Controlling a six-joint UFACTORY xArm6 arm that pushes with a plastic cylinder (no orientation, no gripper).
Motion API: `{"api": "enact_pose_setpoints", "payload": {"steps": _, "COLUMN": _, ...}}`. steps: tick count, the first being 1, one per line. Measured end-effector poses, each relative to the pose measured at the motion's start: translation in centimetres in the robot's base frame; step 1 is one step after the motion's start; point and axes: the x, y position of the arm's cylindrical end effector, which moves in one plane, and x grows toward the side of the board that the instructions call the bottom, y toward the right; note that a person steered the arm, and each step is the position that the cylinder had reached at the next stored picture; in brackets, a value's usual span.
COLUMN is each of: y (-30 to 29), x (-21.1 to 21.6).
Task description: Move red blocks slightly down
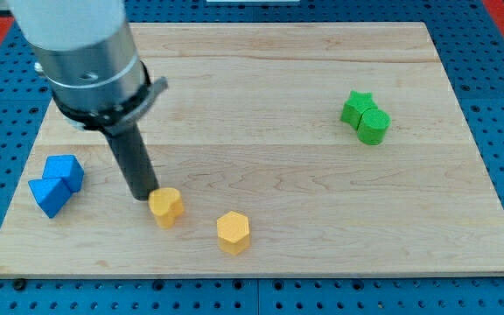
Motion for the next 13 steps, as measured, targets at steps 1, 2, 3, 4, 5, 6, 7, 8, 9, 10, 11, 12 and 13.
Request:
{"api": "enact_pose_setpoints", "payload": {"steps": 1, "y": 2.6, "x": 2.4}}
{"api": "enact_pose_setpoints", "payload": {"steps": 2, "y": 2.6, "x": 4.0}}
{"api": "enact_pose_setpoints", "payload": {"steps": 3, "y": 3.3, "x": 0.7}}
{"api": "enact_pose_setpoints", "payload": {"steps": 4, "y": 6.0, "x": -7.2}}
{"api": "enact_pose_setpoints", "payload": {"steps": 5, "y": 7.2, "x": -15.4}}
{"api": "enact_pose_setpoints", "payload": {"steps": 6, "y": 4.7, "x": -21.7}}
{"api": "enact_pose_setpoints", "payload": {"steps": 7, "y": 4.1, "x": -23.7}}
{"api": "enact_pose_setpoints", "payload": {"steps": 8, "y": -1.0, "x": -25.3}}
{"api": "enact_pose_setpoints", "payload": {"steps": 9, "y": -6.6, "x": -26.6}}
{"api": "enact_pose_setpoints", "payload": {"steps": 10, "y": -8.4, "x": -26.6}}
{"api": "enact_pose_setpoints", "payload": {"steps": 11, "y": -10.9, "x": -26.4}}
{"api": "enact_pose_setpoints", "payload": {"steps": 12, "y": -13.1, "x": -24.8}}
{"api": "enact_pose_setpoints", "payload": {"steps": 13, "y": -14.4, "x": -23.0}}
